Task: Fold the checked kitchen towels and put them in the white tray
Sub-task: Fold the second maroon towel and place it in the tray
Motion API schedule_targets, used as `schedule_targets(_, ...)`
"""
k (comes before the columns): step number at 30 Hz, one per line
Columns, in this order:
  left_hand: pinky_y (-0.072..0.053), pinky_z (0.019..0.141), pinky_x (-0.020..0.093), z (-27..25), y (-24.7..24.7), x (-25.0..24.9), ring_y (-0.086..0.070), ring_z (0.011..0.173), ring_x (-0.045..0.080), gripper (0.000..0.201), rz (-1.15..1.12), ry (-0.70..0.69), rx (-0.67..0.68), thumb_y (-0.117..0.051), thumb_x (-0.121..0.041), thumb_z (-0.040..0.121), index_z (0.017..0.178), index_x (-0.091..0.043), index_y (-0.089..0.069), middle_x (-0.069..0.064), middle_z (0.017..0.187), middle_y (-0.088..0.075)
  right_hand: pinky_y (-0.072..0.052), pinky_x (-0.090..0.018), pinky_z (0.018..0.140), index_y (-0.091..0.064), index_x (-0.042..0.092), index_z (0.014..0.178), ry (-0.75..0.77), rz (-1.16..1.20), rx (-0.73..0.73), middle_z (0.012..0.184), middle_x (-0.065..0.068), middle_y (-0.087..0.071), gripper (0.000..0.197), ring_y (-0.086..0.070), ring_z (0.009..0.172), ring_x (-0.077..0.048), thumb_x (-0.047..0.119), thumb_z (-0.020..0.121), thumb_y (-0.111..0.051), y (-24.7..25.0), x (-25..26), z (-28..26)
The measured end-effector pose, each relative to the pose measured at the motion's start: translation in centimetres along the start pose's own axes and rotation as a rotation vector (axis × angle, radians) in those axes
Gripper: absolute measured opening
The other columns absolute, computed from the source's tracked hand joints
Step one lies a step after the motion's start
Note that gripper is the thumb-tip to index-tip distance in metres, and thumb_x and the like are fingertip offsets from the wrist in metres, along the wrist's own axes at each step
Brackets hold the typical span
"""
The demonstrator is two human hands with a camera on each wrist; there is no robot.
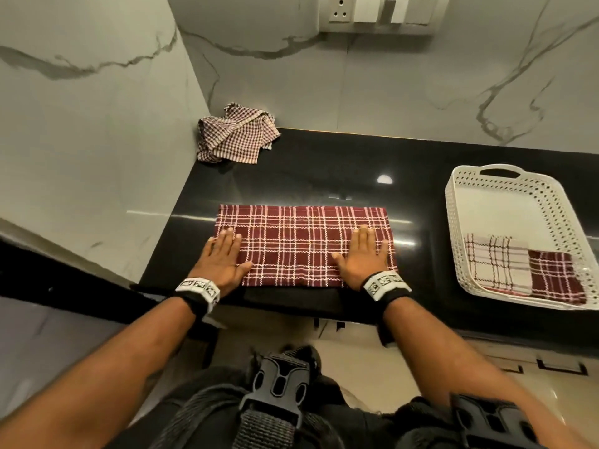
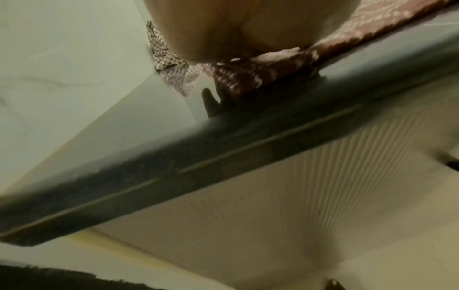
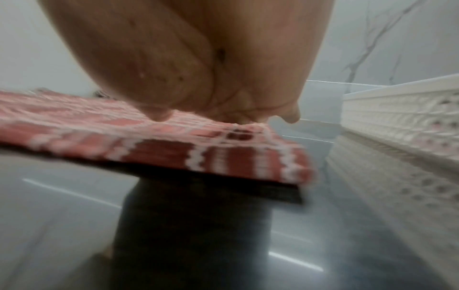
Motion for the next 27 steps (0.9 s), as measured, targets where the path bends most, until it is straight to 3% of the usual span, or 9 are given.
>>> schedule_targets(3,0.006,0.124,0.044,0.2,0.5,-4.9,0.018,0.150,0.019,0.071,0.006,-0.136,-0.077,-0.013,-0.058,0.100,0.157,-0.021,0.008,0.002,0.163,0.020,0.015,-0.055,0.116,0.009,0.015,0.157,0.225,0.018,0.035,0.162,-0.007,0.022,0.073,0.021,0.149,-0.026,0.053,0.102,-0.020,-2.3,5.8,-1.1)
schedule_targets(6,0.004,0.124,0.044,0.6,-0.2,-8.6,0.013,0.152,0.018,0.068,0.036,-0.225,-0.075,-0.012,-0.055,0.102,0.158,-0.023,0.003,0.001,0.164,0.015,0.013,-0.054,0.119,0.008,0.014,0.157,0.270,-0.004,0.047,0.164,-0.007,0.020,0.072,0.020,0.150,-0.024,0.050,0.103,-0.022,-4.5,7.1,-1.9)
schedule_targets(8,0.004,0.124,0.045,0.5,-1.3,-7.9,0.013,0.152,0.019,0.069,0.023,-0.187,-0.078,-0.010,-0.059,0.100,0.158,-0.024,0.005,0.000,0.165,0.016,0.015,-0.053,0.119,0.013,0.014,0.156,0.240,-0.010,0.000,0.162,-0.007,0.025,0.076,0.025,0.148,-0.023,0.056,0.101,-0.018,-4.8,4.9,-2.2)
schedule_targets(11,0.004,0.124,0.045,-0.5,-2.9,-3.7,0.012,0.152,0.018,0.074,-0.040,-0.059,-0.160,-0.013,-0.063,0.098,0.159,-0.023,0.002,0.001,0.166,0.011,0.018,-0.050,0.118,0.019,0.015,0.154,0.065,0.015,-0.077,0.159,-0.006,0.029,0.083,0.028,0.147,-0.023,0.066,0.096,-0.012,-4.5,-0.6,-2.7)
schedule_targets(14,0.001,0.124,0.046,-1.9,-3.9,0.8,0.006,0.153,0.017,0.078,-0.074,0.031,-0.208,-0.016,-0.063,0.095,0.159,-0.020,-0.004,0.002,0.167,0.003,0.011,-0.050,0.121,0.011,0.013,0.156,-0.060,0.029,-0.154,0.164,-0.008,0.018,0.085,0.020,0.150,-0.022,0.067,0.096,-0.015,-3.9,-5.3,-3.2)
schedule_targets(17,0.001,0.124,0.046,-2.8,-4.1,2.5,0.004,0.153,0.019,0.080,-0.121,0.016,-0.200,-0.012,-0.062,0.093,0.159,-0.016,-0.007,0.004,0.167,0.000,0.010,-0.050,0.121,0.007,0.014,0.157,-0.039,0.021,-0.167,0.165,-0.007,0.015,0.083,0.019,0.150,-0.020,0.065,0.097,-0.018,-4.1,-6.4,-3.4)
schedule_targets(20,0.003,0.124,0.046,-3.0,-3.6,2.4,0.004,0.153,0.019,0.079,-0.185,0.031,-0.197,-0.013,-0.061,0.094,0.159,-0.016,-0.013,0.004,0.167,-0.004,0.008,-0.058,0.120,0.003,0.011,0.157,-0.110,0.050,-0.128,0.165,-0.009,0.012,0.080,0.017,0.151,-0.023,0.057,0.099,-0.026,-3.5,-5.1,-3.2)
schedule_targets(24,-0.008,0.123,0.048,-1.0,0.4,0.9,-0.023,0.147,0.027,0.057,-0.268,0.037,-0.320,-0.026,-0.054,0.101,0.135,-0.013,-0.047,0.008,0.149,-0.040,0.002,-0.064,0.117,-0.019,0.005,0.154,-0.144,-0.029,-0.146,0.164,-0.017,-0.010,0.068,0.000,0.151,-0.038,0.031,0.095,-0.040,-1.1,0.1,-3.3)
schedule_targets(27,-0.035,0.111,0.043,1.7,3.0,-0.3,-0.046,0.121,0.023,0.041,-0.230,-0.086,-0.407,-0.039,-0.046,0.099,0.121,-0.013,-0.052,0.004,0.125,-0.049,-0.028,-0.057,0.113,-0.035,0.011,0.142,-0.032,0.069,-0.206,0.150,-0.015,-0.036,0.055,-0.033,0.138,-0.035,0.043,0.098,-0.041,-0.4,4.7,-2.5)
Point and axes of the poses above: each hand's wrist, its own z-axis towards the middle knuckle, its own y-axis out of the back of the hand, x = y × z, the point moved 2 cm from there along z, towards the middle knuckle
